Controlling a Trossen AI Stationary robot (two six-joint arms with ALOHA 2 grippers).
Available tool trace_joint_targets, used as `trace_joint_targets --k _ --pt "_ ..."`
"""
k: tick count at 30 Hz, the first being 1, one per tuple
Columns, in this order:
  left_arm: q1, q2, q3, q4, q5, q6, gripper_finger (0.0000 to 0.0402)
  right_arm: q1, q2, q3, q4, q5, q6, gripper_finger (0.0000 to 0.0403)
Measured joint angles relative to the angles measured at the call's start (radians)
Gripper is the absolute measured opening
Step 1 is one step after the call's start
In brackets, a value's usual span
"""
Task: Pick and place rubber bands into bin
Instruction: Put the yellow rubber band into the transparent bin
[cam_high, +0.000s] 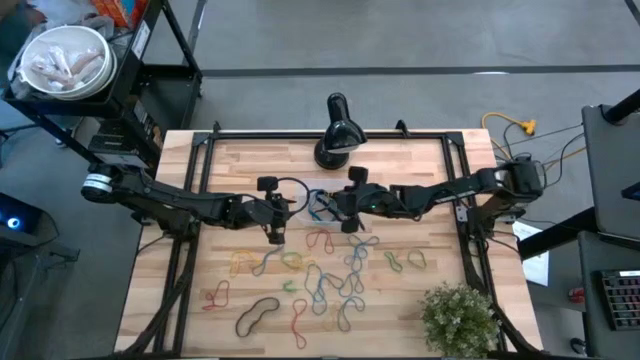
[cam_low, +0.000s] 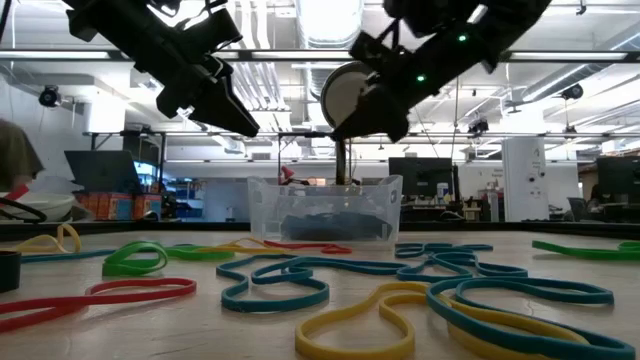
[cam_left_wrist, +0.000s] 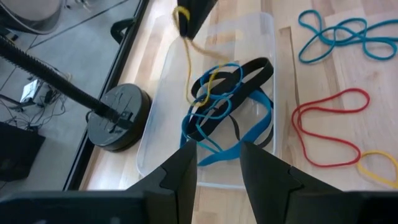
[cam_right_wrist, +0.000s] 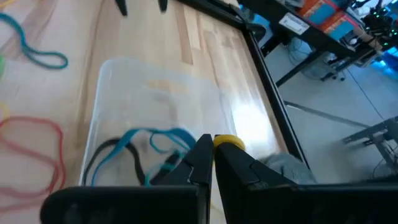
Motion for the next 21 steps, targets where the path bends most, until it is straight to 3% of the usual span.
trace_joint_targets --k 8,13,21 --pt "0.0 0.0 -0.001 -0.001 0.0 0.0 0.0107 -0.002 0.094 0.067 -0.011 0.0 -0.003 0.0008" --pt "0.0 0.0 -0.002 -0.002 0.0 0.0 0.0107 -0.013 0.107 0.099 -0.148 -0.011 0.043 0.0009" --pt "0.0 0.0 -0.003 -0.001 0.0 0.001 0.0107 -0.055 0.106 0.125 -0.232 -0.205 0.165 0.0052"
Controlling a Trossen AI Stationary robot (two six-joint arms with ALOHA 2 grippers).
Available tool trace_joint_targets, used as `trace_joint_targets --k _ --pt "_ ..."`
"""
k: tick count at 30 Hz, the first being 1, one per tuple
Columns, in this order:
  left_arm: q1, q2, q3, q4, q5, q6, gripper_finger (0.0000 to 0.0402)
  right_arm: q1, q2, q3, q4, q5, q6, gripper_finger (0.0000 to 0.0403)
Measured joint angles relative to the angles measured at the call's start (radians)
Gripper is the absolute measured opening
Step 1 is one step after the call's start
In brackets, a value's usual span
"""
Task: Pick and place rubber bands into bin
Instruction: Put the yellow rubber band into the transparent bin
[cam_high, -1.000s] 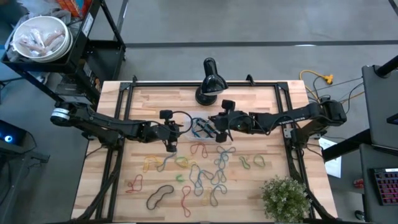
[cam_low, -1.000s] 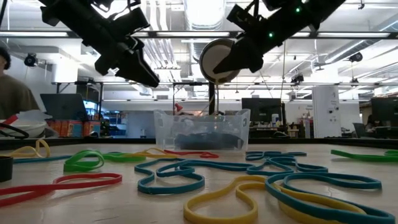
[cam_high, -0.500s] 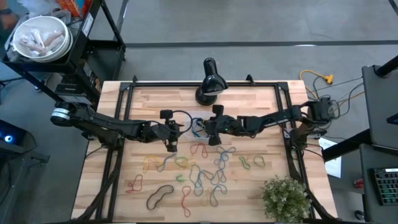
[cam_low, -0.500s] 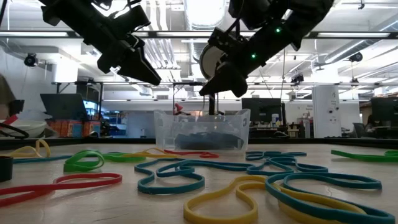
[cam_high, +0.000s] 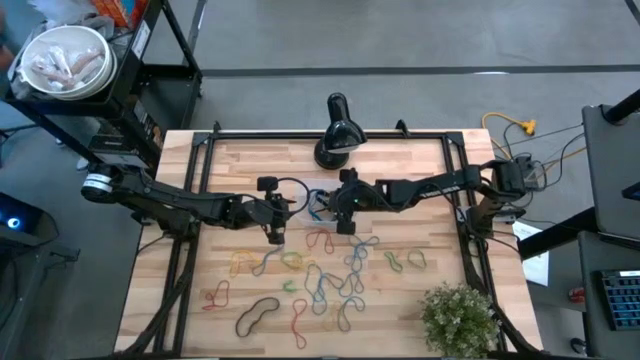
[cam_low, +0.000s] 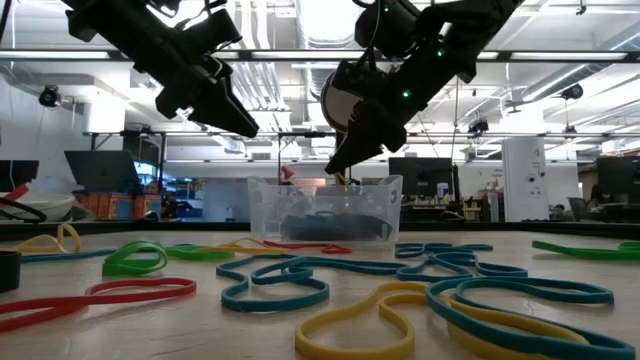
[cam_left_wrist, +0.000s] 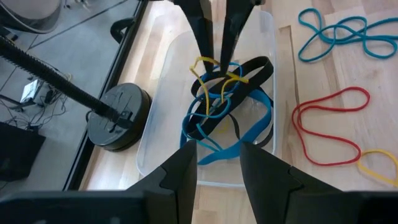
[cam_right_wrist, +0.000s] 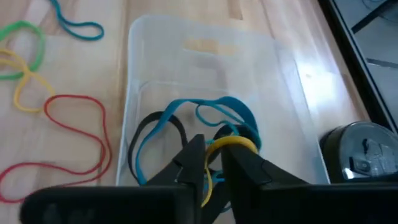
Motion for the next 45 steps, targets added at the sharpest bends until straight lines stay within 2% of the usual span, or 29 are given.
trace_joint_targets --k 7,14,19,27,34,37,45 --pt "0.0 0.0 -0.001 0.0 0.0 -0.018 0.0107 0.002 0.0 0.006 -0.001 0.002 0.009 0.0113" --pt "-0.003 0.0 -0.001 -0.017 0.022 -0.033 0.0107 0.005 -0.002 0.053 -0.142 0.003 0.014 0.0135" --pt "-0.013 0.0 0.003 -0.139 0.127 -0.055 0.0107 0.047 -0.021 0.076 -0.194 0.003 -0.028 0.0135" --pt "-0.051 0.0 0.004 -0.319 0.185 -0.195 0.0107 0.129 -0.064 0.074 -0.193 0.004 -0.093 0.0118" --pt "-0.109 -0.014 0.006 -0.479 0.36 -0.345 0.0107 0.179 -0.076 0.07 -0.251 0.004 -0.08 0.0105" --pt "-0.145 -0.029 0.007 -0.529 0.37 -0.399 0.0107 0.191 -0.076 0.063 -0.259 0.003 -0.061 0.0101" --pt "-0.244 -0.046 0.01 -0.527 0.398 -0.47 0.0107 0.207 -0.076 0.052 -0.3 0.003 0.03 0.0102"
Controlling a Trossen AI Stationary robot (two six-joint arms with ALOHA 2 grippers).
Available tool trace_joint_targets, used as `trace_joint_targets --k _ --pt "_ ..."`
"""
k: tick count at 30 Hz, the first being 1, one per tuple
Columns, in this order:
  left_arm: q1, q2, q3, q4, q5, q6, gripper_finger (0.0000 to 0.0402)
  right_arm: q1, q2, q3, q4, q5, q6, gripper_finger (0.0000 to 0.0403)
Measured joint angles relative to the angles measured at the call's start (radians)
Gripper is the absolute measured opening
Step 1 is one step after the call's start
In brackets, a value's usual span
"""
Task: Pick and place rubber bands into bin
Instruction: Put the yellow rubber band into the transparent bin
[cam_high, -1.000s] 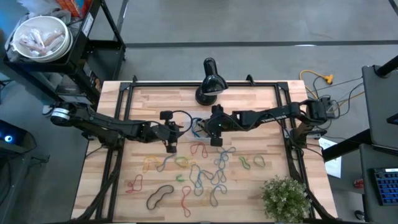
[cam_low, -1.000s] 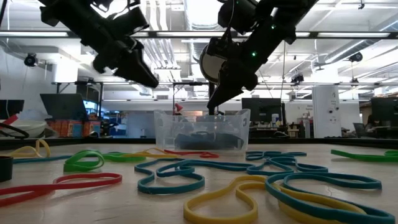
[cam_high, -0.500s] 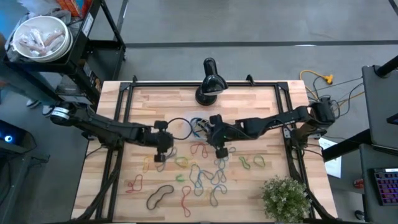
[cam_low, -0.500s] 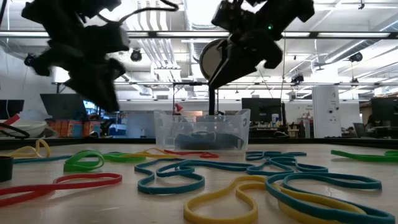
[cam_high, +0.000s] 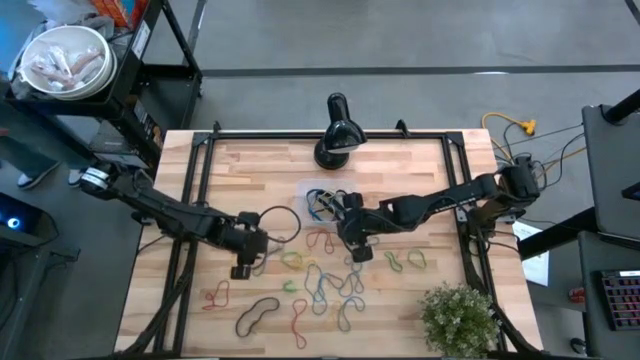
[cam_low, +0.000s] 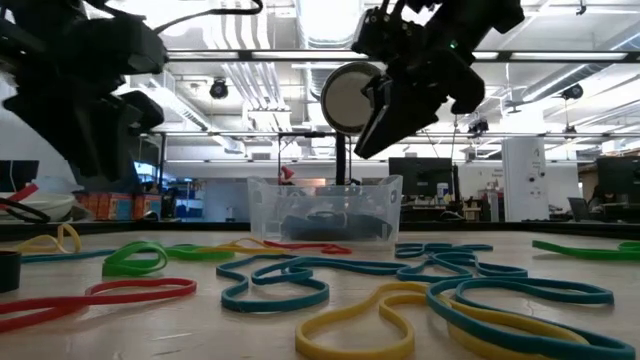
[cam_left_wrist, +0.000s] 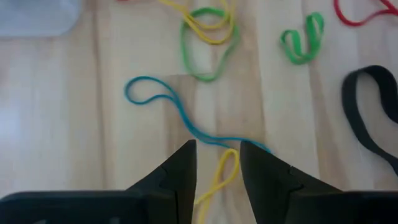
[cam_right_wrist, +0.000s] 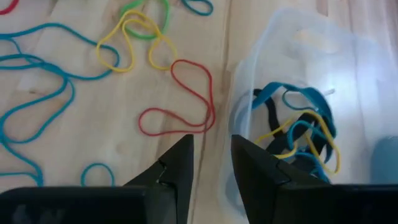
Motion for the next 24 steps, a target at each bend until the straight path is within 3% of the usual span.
trace_joint_targets --k 8,24 --pt "-0.062 0.058 0.0 0.003 0.0 -0.019 0.0107 0.022 0.0 -0.023 0.002 0.001 0.049 0.0092" --pt "-0.064 0.201 0.0 -0.02 -0.003 0.008 0.0106 0.038 0.0 -0.04 0.009 0.001 0.091 0.0072"
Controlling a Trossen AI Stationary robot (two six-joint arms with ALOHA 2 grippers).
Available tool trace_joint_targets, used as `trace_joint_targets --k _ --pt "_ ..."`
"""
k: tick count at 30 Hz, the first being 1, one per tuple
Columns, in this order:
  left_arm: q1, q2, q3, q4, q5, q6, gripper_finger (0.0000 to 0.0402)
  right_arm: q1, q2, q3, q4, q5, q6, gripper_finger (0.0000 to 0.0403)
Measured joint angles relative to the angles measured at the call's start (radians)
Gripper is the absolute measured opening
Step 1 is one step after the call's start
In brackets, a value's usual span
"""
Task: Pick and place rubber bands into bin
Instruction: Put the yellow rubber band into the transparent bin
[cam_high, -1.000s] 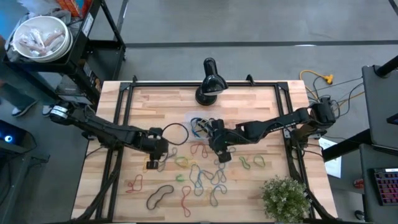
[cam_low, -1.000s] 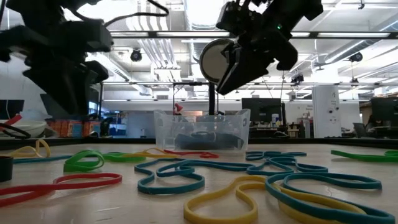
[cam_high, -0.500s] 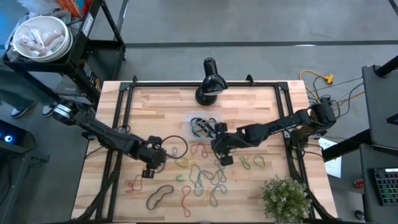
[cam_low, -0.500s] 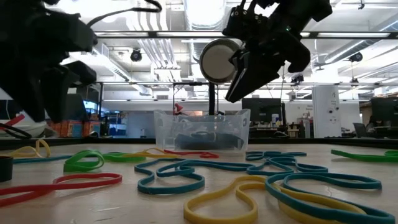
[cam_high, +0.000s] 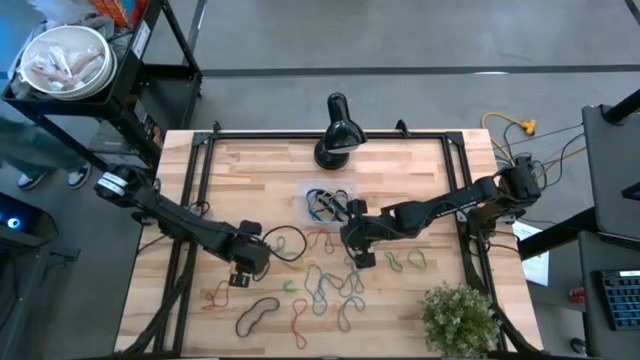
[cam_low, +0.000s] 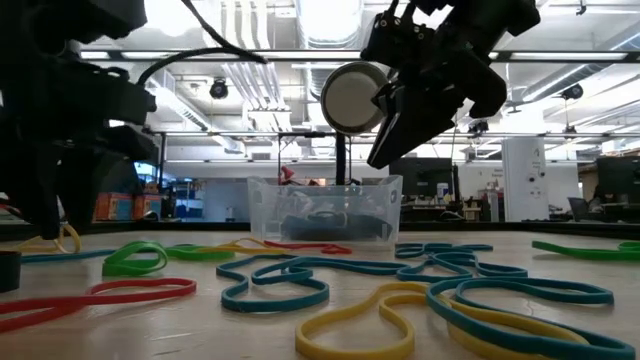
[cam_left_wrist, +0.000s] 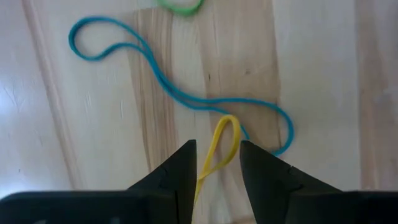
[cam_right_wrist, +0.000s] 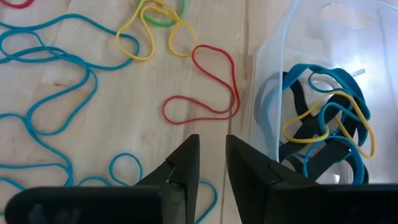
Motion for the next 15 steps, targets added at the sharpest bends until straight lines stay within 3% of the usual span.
trace_joint_targets --k 5,10,15 --pt "0.001 0.006 0.0 -0.022 -0.008 0.0 0.0076 0.002 0.0 0.0 0.0 0.0 0.003 0.0075" --pt "0.001 0.001 0.0 -0.055 -0.016 0.0 0.0011 0.002 0.0 -0.001 0.001 0.0 0.005 0.007" --pt "0.001 -0.004 0.012 -0.067 -0.056 -0.001 0.0002 0.002 0.0 -0.001 0.0 0.0 0.018 0.0069"
